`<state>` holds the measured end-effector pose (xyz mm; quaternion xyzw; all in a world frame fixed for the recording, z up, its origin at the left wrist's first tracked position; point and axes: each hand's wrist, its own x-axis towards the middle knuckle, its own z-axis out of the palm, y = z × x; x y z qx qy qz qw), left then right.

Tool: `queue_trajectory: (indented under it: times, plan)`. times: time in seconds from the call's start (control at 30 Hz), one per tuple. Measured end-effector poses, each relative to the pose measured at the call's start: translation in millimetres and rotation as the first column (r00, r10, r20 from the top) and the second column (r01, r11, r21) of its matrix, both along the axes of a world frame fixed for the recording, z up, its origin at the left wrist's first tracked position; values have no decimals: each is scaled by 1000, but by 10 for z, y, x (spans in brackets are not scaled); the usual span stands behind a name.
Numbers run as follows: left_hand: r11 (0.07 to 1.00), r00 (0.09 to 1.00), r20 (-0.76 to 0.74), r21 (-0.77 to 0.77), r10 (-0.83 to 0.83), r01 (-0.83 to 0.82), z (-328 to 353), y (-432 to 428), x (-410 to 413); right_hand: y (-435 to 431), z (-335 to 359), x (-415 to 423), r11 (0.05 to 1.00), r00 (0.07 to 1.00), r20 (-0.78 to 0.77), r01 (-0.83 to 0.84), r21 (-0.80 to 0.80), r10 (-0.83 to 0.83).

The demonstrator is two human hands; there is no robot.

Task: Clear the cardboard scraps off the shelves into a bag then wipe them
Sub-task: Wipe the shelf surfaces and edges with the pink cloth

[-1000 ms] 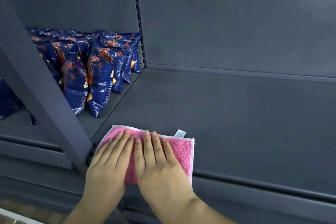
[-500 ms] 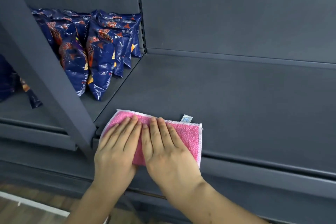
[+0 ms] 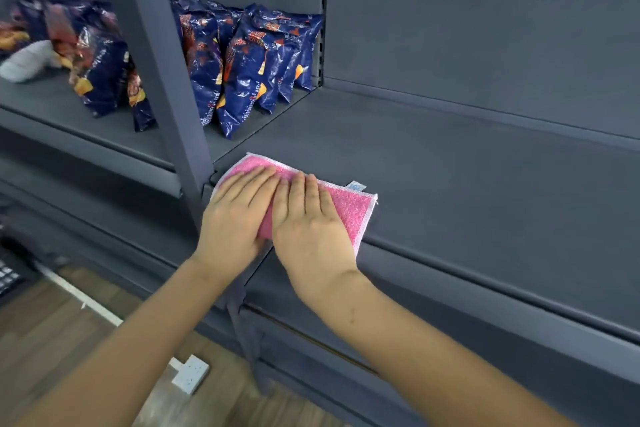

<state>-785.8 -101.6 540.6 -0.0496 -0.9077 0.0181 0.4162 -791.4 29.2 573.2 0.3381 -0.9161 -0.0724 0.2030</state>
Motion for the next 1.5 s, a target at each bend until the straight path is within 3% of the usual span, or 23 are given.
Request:
queue_trajectory:
  times: [0.07,0.17,0.33,0.77,0.87,1.07,1.33,1.5]
  plan:
    - [999,998,38,9,42,-42,19,42,36,41,7,-6,998,998,-57,-32,54,35]
    - [996,991,100,14,85,-87,49,129,88,116,51,-18,989,996,18,-83,121,82]
    - [993,980,169,24,108,-114,68,324,143,262,66,24,988,993,-9,-117,103,119]
    - [994,994,22,-3,109,-109,46,1032,151,971,38,107,985,994,-36,-99,145,105]
    - [995,995,-10,11,98,-97,17,1195,148,1117,-35,117,994,988,-133,-62,93,74]
    - [999,998,-62,-6,34,-34,2,1602,144,1526,-125,94,997,994,-89,-64,-50,59]
    - [999,996,-79,2,-46,46,-23,2153,132,2153,-159,114,991,984,-176,-43,-127,20]
    - [996,995,-25,10,-92,92,-22,2611,152,2631,-178,140,984,985,-162,25,-175,-54]
